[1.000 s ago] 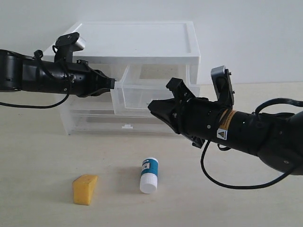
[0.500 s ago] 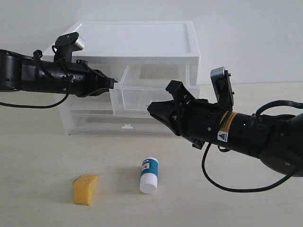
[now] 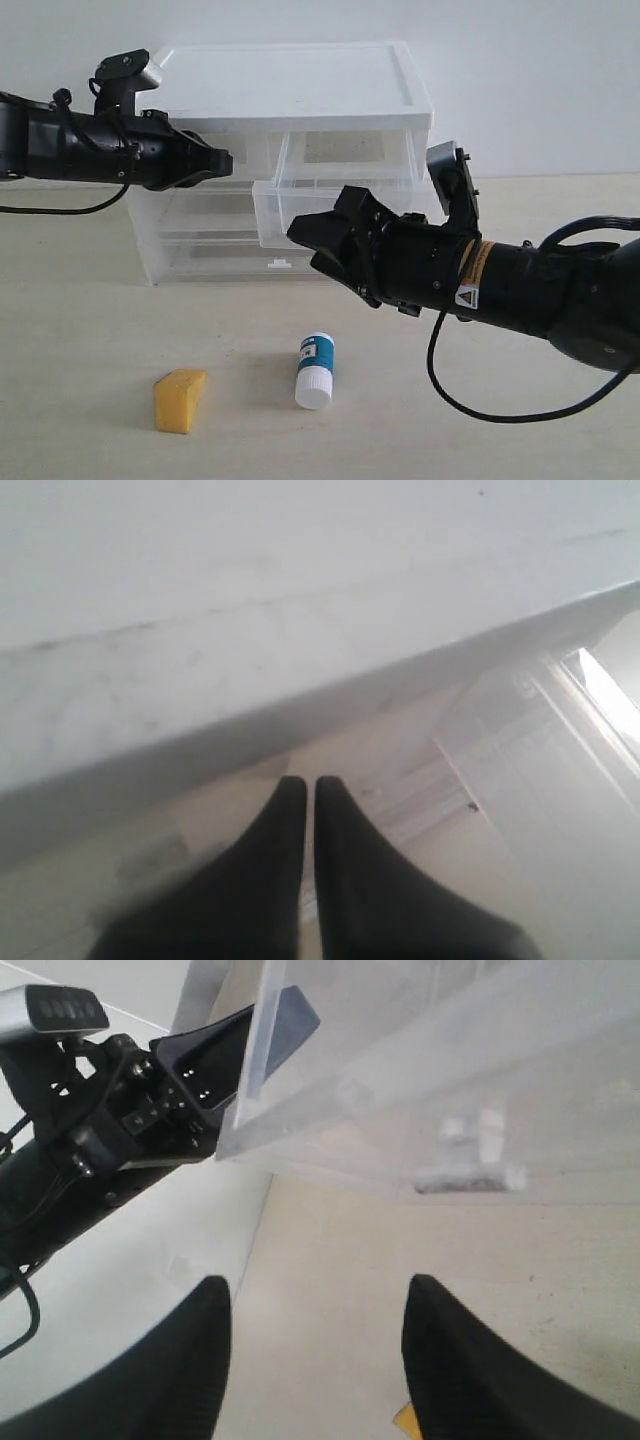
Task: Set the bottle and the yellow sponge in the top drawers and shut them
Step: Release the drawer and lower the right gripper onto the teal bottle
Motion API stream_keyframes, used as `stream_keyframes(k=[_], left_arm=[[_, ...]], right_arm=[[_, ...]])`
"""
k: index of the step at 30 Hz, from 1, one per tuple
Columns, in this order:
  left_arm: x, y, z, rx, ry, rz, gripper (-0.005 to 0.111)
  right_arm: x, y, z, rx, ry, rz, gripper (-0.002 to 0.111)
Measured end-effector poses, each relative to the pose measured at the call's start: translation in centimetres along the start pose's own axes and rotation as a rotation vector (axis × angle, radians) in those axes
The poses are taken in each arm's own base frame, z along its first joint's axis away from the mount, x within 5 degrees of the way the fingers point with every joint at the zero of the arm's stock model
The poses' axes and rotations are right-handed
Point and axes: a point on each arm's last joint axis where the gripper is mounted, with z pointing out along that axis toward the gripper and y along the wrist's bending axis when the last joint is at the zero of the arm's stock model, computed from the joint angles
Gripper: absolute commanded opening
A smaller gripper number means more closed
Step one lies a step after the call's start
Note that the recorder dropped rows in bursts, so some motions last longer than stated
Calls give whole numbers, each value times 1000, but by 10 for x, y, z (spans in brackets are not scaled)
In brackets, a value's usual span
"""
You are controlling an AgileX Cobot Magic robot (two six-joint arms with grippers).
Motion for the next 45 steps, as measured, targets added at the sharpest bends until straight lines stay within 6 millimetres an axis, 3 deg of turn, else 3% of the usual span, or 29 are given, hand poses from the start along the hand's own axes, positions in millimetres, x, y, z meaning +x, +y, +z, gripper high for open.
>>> stream_keyframes(k=[10, 19, 26, 38, 45], left_arm=[[6, 4, -5, -35, 13, -12, 4], [-5, -1, -30, -94, -27, 1, 4], [1, 0, -34, -124, -13, -6, 4], [2, -3, -37, -102, -14, -32, 4], [7, -9, -50, -110, -11, -39, 4]], right_arm=[[8, 1, 0, -18, 92, -44, 47], [15, -2, -1, 19, 166, -80, 47], [18, -3, -3, 46, 210, -90, 47], [31, 21, -44, 32, 193, -125, 47], [49, 9, -63, 103, 226, -130, 47]])
